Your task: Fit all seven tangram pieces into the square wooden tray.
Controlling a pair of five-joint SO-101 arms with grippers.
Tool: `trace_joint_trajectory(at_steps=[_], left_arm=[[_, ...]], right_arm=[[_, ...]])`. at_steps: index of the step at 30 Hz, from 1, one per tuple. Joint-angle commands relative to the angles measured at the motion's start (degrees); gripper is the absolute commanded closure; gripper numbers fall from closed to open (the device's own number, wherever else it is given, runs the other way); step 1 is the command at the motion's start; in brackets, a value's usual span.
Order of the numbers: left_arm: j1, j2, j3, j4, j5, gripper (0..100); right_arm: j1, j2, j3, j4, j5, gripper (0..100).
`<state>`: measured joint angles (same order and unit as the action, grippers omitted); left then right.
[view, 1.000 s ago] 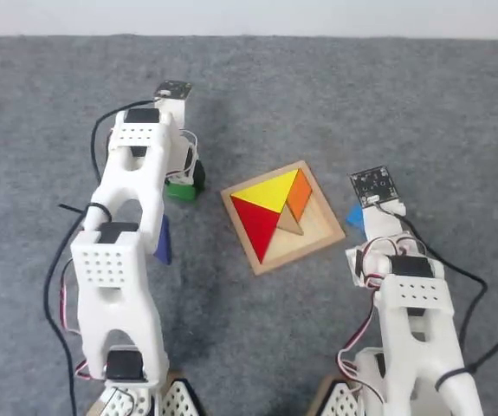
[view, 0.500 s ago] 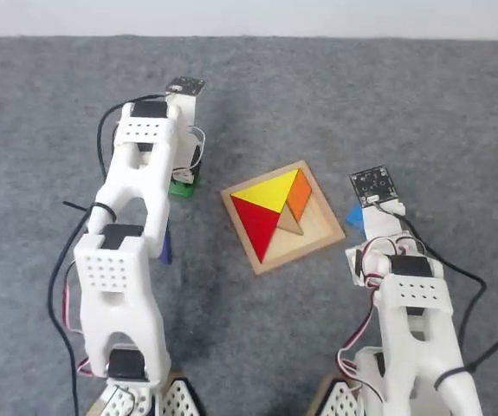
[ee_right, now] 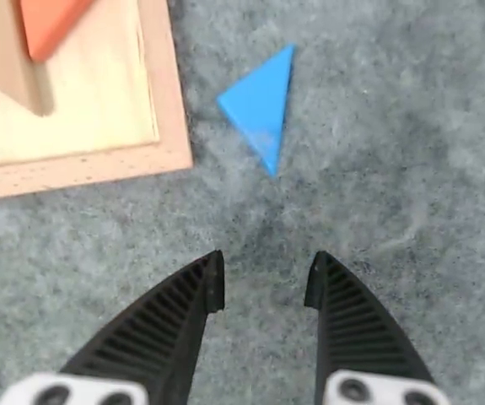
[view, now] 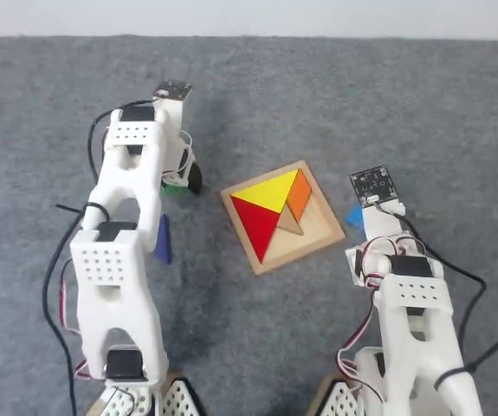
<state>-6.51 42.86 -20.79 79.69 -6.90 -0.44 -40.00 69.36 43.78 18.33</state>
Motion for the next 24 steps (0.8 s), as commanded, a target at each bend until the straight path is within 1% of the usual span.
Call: trace_joint_trajectory(at_steps=[1, 3, 6, 14, 17, 19, 22, 24], left_arm=[[0.35, 1.05, -2.77, -0.53, -1.67, 76], [0.26, 1.93, -4.7, 1.85, -1.93, 77], [0.35, 3.52, -7.08, 4.92, -3.52, 86], [0.26, 2.46, -10.42, 6.77, -3.78, 99], [0.7, 1.14, -12.44, 9.23, -4.22, 99], [1.76, -0.26, -14.46, 13.27, -5.54, 99], [5.27, -4.48, -17.63, 20.75, -5.89, 99], [8.26, -9.67, -16.48, 21.01, -5.45, 99]], right_arm=[[0.84, -1.71, -0.35, -0.66, 0.79, 82.2], [0.84, -1.71, -0.35, -0.66, 0.79, 82.2], [0.84, -1.71, -0.35, -0.66, 0.79, 82.2], [0.84, -1.71, -0.35, -0.57, 0.62, 82.2], [0.84, -1.71, -0.35, -0.66, 0.62, 82.2], [0.84, -1.71, -0.35, -0.66, 0.53, 82.2], [0.84, -1.71, -0.35, -0.75, 0.53, 82.2], [1.19, -1.71, -0.35, -0.84, 0.53, 82.2]])
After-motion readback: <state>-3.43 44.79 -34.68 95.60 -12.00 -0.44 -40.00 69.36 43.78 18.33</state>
